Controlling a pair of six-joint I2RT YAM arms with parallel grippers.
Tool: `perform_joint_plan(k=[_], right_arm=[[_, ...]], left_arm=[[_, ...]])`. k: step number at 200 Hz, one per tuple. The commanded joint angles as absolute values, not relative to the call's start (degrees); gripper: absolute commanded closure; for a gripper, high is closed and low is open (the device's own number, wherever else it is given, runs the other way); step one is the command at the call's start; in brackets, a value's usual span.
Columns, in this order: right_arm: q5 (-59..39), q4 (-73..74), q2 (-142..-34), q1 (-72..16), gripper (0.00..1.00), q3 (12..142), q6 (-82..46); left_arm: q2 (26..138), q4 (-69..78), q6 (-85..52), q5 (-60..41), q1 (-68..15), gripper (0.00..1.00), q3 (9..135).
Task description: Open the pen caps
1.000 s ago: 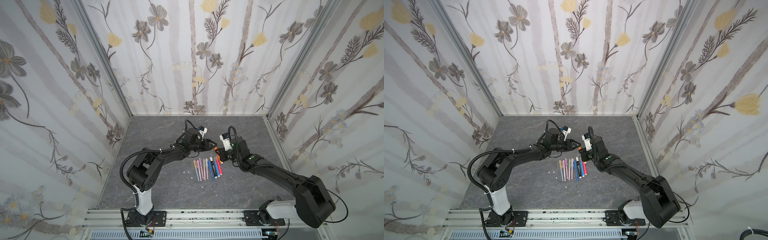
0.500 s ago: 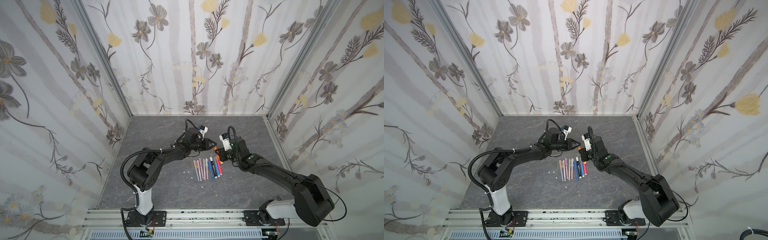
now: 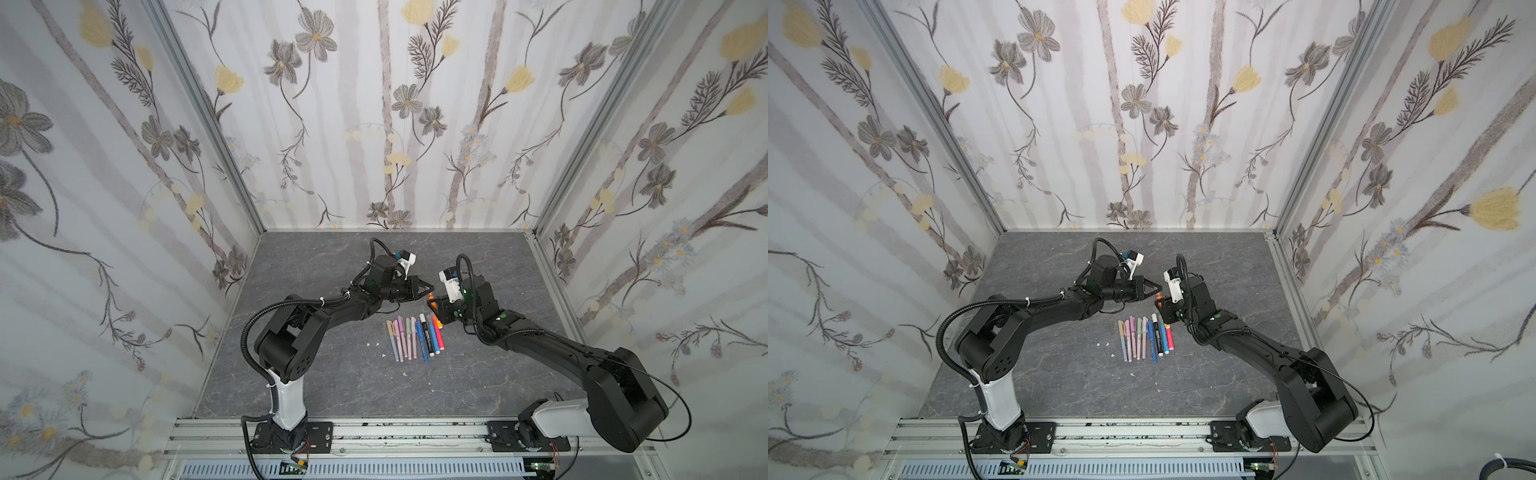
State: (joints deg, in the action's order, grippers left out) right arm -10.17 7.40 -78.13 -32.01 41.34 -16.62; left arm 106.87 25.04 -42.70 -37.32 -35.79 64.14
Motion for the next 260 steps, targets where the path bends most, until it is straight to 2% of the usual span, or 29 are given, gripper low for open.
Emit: perform_joint_plan(k=[1,52,75,127,179,205,260], right_arm=[[-11.2,14.6,-77.3,-31.9,0.58,39.0,-17.9],[-11.8,22.2,-76.8,-31.8,0.59,35.0,-19.1],[-12.3,24.3,-77.0,-31.8,0.66,34.5,-19.0],[-13.1,25.9,-79.7,-31.8,0.74,35.6,-18.2],[-13.7,27.1,-82.0,-31.8,0.86,36.6,-17.8],[-14.1,26.9,-82.3,-31.8,1.00,37.0,-17.7],[-16.1,24.4,-79.1,-32.4,1.00,33.4,-18.4]], left_arm=[[105.2,27.0,-46.7,-36.5,-35.3,1.00,63.5],[103.7,31.5,-53.1,-36.3,-34.1,1.00,61.4],[104.3,31.5,-53.4,-36.3,-34.2,1.00,61.4],[105.7,32.0,-53.4,-36.6,-34.2,1.00,61.3],[106.2,31.9,-53.1,-37.1,-34.1,1.00,61.3],[106.8,30.9,-52.0,-36.9,-34.0,1.00,61.6],[108.2,25.6,-47.2,-34.0,-28.6,1.00,64.4]])
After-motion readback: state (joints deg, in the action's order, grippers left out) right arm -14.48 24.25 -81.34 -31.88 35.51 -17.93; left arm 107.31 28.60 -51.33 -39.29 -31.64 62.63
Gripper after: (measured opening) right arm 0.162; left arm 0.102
